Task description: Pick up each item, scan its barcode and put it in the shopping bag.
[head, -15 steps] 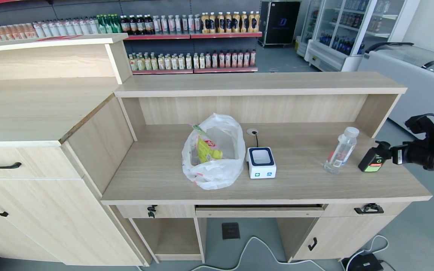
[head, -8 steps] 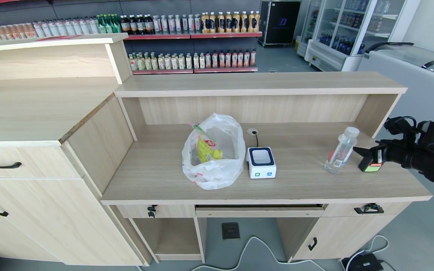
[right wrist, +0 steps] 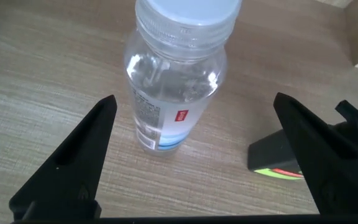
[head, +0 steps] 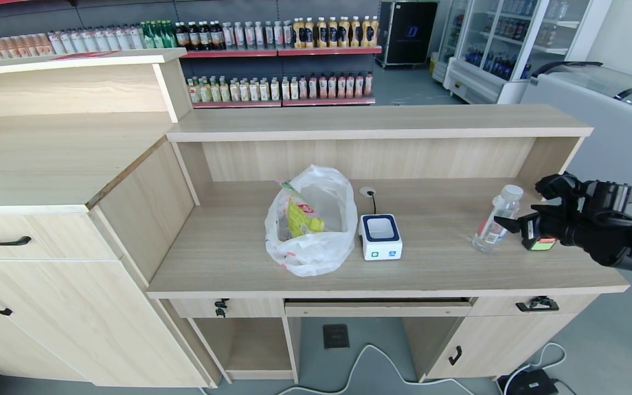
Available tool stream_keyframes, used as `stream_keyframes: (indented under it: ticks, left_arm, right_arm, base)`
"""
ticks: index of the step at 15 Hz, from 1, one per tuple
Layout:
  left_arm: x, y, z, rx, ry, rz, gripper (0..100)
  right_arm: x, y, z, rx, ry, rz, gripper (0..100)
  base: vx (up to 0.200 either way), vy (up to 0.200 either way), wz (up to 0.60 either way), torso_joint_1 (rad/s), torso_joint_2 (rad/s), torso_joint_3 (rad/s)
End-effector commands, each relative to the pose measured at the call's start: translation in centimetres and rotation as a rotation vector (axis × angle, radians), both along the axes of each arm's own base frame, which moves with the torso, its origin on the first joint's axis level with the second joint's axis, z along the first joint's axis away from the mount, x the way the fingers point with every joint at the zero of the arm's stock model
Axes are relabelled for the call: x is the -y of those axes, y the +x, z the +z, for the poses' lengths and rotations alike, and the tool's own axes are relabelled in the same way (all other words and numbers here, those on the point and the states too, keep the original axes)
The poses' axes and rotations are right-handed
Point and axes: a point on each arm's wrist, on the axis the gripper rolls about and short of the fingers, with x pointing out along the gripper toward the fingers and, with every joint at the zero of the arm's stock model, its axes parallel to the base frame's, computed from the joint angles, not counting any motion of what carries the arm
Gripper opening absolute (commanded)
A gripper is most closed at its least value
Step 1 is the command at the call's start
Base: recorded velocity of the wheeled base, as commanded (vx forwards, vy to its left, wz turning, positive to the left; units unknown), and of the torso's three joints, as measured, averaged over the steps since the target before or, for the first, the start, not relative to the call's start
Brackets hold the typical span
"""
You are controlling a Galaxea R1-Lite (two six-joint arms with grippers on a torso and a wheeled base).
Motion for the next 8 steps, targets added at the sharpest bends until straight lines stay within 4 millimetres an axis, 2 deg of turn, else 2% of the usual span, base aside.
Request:
stream_keyframes:
  ticks: [1,8]
  left_arm:
    - [0.0,0.0,0.0,0.0,0.0,0.001,100]
    - [0.0,0.0,0.0,0.0,0.0,0.001,100]
  right_arm:
    - [-0.3,0.5,-0.8,-0.009,0.002,0.011,100]
    - [-1.4,2.2,-3.0,0.013,-0.004,0.043,100]
  base:
    - [0.0,0.0,0.0,0.0,0.0,0.0]
    - [0.0,0.0,0.0,0.0,0.0,0.0]
